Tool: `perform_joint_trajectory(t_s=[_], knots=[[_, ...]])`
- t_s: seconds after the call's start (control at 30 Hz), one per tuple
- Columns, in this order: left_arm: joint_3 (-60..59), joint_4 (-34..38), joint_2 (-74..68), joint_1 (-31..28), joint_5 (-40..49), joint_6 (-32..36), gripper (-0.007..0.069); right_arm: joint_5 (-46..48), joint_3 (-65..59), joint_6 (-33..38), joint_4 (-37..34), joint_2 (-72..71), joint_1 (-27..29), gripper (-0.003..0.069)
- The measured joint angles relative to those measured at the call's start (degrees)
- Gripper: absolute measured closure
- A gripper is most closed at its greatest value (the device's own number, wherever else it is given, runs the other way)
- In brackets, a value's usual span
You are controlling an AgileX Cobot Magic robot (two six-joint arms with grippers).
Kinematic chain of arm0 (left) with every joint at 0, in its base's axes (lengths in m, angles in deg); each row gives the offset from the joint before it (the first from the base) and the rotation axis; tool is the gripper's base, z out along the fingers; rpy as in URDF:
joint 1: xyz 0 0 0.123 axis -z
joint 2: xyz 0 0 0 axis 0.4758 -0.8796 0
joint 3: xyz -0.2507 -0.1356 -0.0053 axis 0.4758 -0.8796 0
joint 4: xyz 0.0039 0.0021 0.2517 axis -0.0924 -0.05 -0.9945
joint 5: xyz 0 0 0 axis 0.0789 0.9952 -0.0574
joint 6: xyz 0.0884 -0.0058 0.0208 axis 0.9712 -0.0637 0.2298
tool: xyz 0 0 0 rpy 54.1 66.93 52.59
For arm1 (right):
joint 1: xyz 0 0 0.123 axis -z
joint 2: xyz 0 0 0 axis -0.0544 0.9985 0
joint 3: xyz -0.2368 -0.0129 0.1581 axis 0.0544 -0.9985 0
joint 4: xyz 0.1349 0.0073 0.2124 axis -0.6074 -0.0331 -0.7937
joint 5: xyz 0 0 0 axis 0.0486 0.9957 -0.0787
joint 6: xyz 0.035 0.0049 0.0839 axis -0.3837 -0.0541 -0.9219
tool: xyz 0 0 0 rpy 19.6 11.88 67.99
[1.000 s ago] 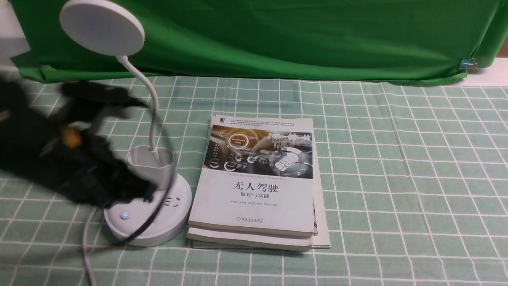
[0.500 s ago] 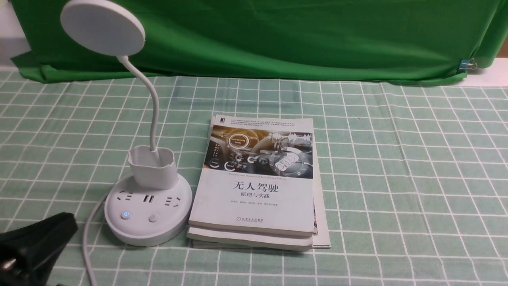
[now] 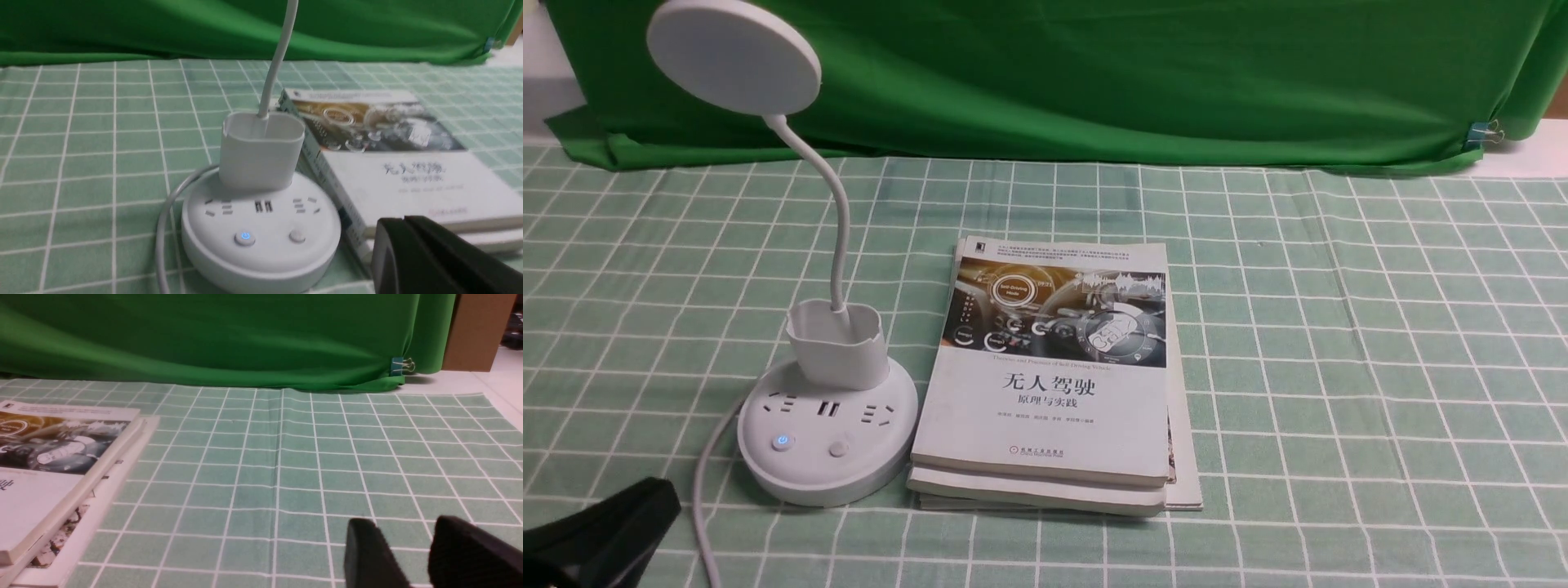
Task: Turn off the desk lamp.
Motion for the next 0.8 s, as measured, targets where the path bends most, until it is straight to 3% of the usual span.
perform_joint_trajectory(t_s=[0.33,0.6,0.8], knots=[[-0.1,-5.4,0.1,-0.7,1.1,0.0,0.0624,0.0,0.0,0.0,0.0,0.0,0.0,0.0417],[-5.3,-2.1,9.4,-16.2,1.4,0.0,0.0624,0.0,0.0,0.0,0.0,0.0,0.0,0.0417],[-5.8,1.7,14.9,-20.3,8.1,-0.1,0.0624,0.0,0.0,0.0,0.0,0.0,0.0,0.0417]])
